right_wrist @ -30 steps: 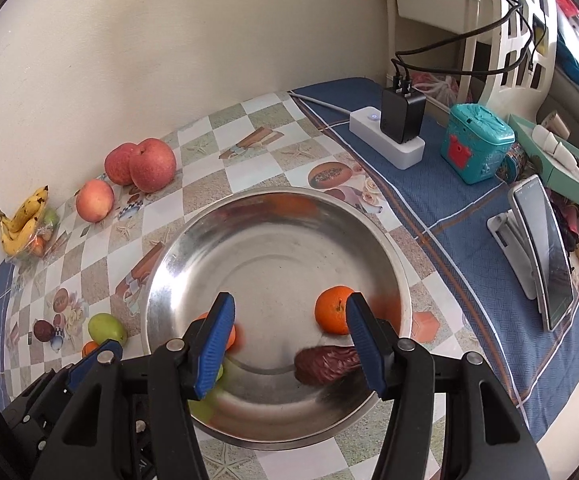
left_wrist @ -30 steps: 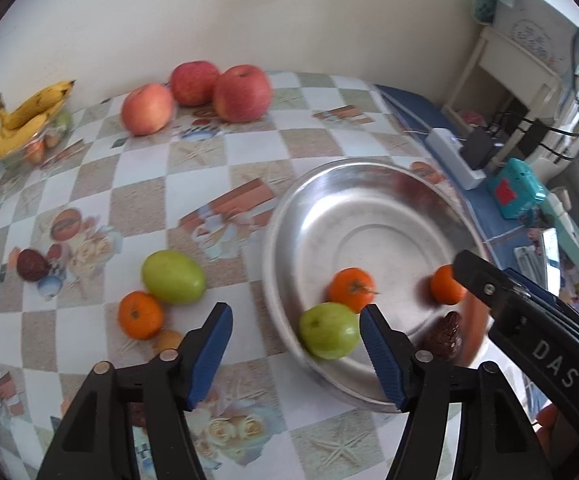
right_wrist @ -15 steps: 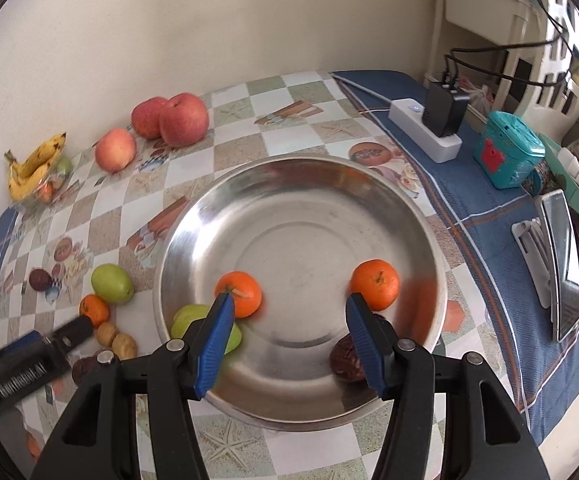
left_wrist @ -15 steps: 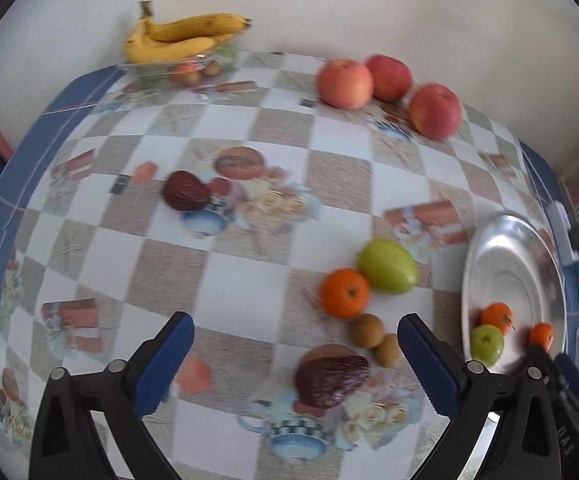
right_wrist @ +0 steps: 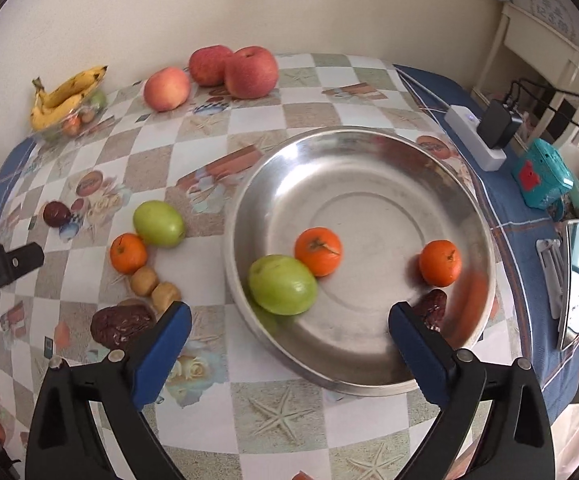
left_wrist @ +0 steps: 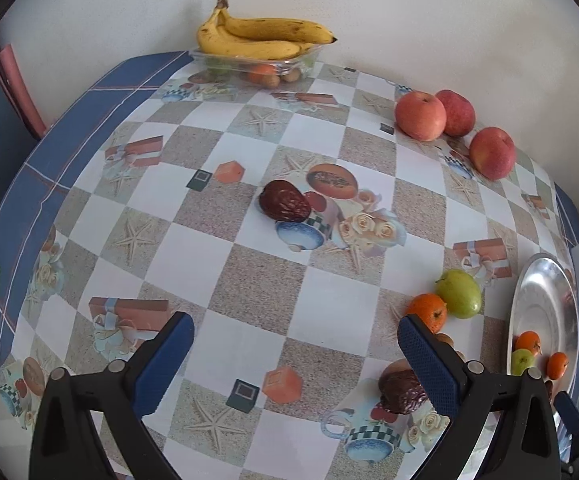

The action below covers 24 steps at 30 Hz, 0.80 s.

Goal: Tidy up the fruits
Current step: 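Withdraw both tools and move the right tool toward the second red date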

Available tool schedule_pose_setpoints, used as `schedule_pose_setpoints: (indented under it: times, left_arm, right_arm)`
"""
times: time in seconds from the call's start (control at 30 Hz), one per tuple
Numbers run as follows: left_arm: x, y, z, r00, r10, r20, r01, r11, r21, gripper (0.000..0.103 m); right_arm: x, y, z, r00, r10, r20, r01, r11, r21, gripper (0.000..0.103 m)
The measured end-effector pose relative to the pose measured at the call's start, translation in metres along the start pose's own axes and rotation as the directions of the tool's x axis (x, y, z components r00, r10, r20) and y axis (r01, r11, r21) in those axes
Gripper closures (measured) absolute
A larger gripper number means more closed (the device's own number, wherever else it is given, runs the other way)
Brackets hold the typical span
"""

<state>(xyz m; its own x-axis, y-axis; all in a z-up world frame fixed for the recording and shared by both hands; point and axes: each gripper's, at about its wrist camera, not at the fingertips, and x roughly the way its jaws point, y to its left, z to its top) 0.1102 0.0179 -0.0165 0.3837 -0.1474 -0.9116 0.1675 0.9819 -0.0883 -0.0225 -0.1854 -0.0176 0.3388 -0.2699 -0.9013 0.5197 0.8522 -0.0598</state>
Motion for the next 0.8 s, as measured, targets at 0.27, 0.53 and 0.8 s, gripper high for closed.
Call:
schedule_pose_setpoints:
  times: [0.27,0.53,0.8]
  left_arm:
    - [-0.002,0.025,0.005,1.000,-0.011,0.007,0.011,0.999,-0.032,0.000]
    - [0.022,0.017,-0.005,0.993,-0.061,-0.098,0.058,0.998,-0.024,0.000]
    - [0.034,-0.008,-0.018,0.985,-0.081,-0.152,0.086,0.996,0.027,0.000]
  right_arm:
    - [-0.003,0.038,-0.004,0.997,0.072,-0.025,-0.074,0.994,-0.081,0.004]
    - [0.008,0.057,-0.009,0.993,0.091,-0.077,-0.098,0.990,-0.100,0.004]
    - [0.018,0.039,-0.013,0.990,0.053,-0.134,-0.059,0.997,-0.043,0.004]
